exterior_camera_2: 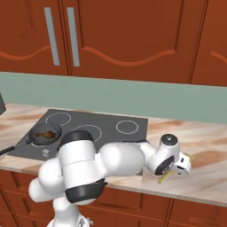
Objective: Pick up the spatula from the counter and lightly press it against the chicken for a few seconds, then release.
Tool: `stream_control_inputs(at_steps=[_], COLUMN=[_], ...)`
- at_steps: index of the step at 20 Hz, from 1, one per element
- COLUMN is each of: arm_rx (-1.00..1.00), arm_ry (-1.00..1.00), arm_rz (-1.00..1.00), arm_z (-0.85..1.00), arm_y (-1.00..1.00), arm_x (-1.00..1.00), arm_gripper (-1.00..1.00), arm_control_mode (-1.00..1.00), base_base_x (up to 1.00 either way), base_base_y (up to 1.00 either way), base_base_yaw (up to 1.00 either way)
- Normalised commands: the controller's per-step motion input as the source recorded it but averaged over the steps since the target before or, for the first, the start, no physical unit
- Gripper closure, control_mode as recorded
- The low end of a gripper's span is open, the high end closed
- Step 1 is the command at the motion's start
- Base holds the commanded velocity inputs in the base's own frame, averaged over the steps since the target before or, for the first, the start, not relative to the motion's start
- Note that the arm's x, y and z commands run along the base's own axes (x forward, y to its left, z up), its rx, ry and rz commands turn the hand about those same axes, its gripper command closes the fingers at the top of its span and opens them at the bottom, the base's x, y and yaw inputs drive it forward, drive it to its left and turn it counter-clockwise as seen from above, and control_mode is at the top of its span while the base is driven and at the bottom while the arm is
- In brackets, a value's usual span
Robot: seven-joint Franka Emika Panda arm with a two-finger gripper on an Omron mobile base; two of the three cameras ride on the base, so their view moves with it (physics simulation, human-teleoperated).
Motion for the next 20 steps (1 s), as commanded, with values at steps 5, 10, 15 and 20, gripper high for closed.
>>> stream_control_inputs(at_steps=[5, 10, 15, 20], arm_rx=[0.00, 0.00, 0.00, 0.00], arm_ry=[0.00, 0.00, 0.00, 0.00], arm_rz=[0.00, 0.00, 0.00, 0.00], arm_z=[-0.15, -0.15, -0.17, -0.19], arm_y=[-0.09, -0.06, -0.06, -0.01], arm_x=[0.13, 0.11, 0.07, 0.01], arm_gripper=[-1.00, -1.00, -1.00, 1.00], arm_control_mode=[-1.00, -1.00, -1.00, -1.00], base_base_x=[0.00, 0.00, 0.00, 0.00], base_base_y=[0.00, 0.00, 0.00, 0.00], base_base_yaw=[0.00, 0.00, 0.00, 0.00])
